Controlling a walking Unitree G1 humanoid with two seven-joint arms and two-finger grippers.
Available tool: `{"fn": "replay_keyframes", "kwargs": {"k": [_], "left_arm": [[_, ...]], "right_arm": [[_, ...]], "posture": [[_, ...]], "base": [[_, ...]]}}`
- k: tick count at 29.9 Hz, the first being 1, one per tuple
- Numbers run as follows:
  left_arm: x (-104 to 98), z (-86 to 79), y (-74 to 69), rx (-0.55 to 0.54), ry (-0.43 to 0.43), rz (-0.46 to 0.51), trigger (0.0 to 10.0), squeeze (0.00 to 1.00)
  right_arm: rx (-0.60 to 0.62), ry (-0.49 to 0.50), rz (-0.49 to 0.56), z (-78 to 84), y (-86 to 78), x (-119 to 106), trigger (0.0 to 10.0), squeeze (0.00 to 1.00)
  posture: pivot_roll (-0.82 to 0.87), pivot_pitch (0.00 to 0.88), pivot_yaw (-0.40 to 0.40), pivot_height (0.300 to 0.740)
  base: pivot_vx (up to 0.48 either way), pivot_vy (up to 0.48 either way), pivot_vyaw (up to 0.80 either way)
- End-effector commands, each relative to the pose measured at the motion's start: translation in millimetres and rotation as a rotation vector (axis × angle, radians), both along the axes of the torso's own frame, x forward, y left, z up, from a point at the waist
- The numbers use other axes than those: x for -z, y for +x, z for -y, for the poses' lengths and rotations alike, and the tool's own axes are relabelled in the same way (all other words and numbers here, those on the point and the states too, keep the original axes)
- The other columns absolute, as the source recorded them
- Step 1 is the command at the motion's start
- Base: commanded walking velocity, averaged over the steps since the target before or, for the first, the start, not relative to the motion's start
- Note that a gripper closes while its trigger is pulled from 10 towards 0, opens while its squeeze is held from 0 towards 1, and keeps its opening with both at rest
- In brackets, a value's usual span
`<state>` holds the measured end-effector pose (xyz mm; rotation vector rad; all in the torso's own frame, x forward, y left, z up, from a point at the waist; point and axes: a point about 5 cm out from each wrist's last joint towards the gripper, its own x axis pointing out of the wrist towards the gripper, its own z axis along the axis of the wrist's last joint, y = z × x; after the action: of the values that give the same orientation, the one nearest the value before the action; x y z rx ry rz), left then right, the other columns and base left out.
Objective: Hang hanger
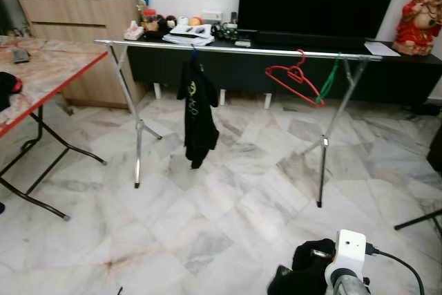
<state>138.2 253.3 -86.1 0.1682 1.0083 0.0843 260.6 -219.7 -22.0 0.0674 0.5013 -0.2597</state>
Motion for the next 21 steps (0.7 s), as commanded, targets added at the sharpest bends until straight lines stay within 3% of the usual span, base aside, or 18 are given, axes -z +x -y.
{"fn": "replay_keyframes", "kwargs": {"k": [1, 11, 21], "left_arm": [[0.7, 0.5, -0.5, 0.007, -0.001, -0.012, 10.0, 0.0], [-0.9, -2.5, 2.6, -0.026, -0.007, -0.005, 10.0, 0.0], [-0.5, -2.8, 1.9, -0.062, -0.02, -0.004, 10.0, 0.0]], "right_arm": [[0.0, -0.004, 0.059, -2.2, 10.5, -9.9, 10.0, 0.0], [-0.035, -0.072, 0.129, -1.5, 23.6, -24.9, 10.0, 0.0], [-0.099, -0.114, 0.178, -6.6, 32.0, -34.3, 10.0, 0.0]], "posture": [[0.1, 0.0, 0.017, 0.74], [0.12, 0.0, 0.022, 0.74], [0.15, 0.0, 0.006, 0.74]], "base": [[0.0, 0.469, 0.0], [0.0, 0.469, 0.0], [0.0, 0.467, 0.73]]}}
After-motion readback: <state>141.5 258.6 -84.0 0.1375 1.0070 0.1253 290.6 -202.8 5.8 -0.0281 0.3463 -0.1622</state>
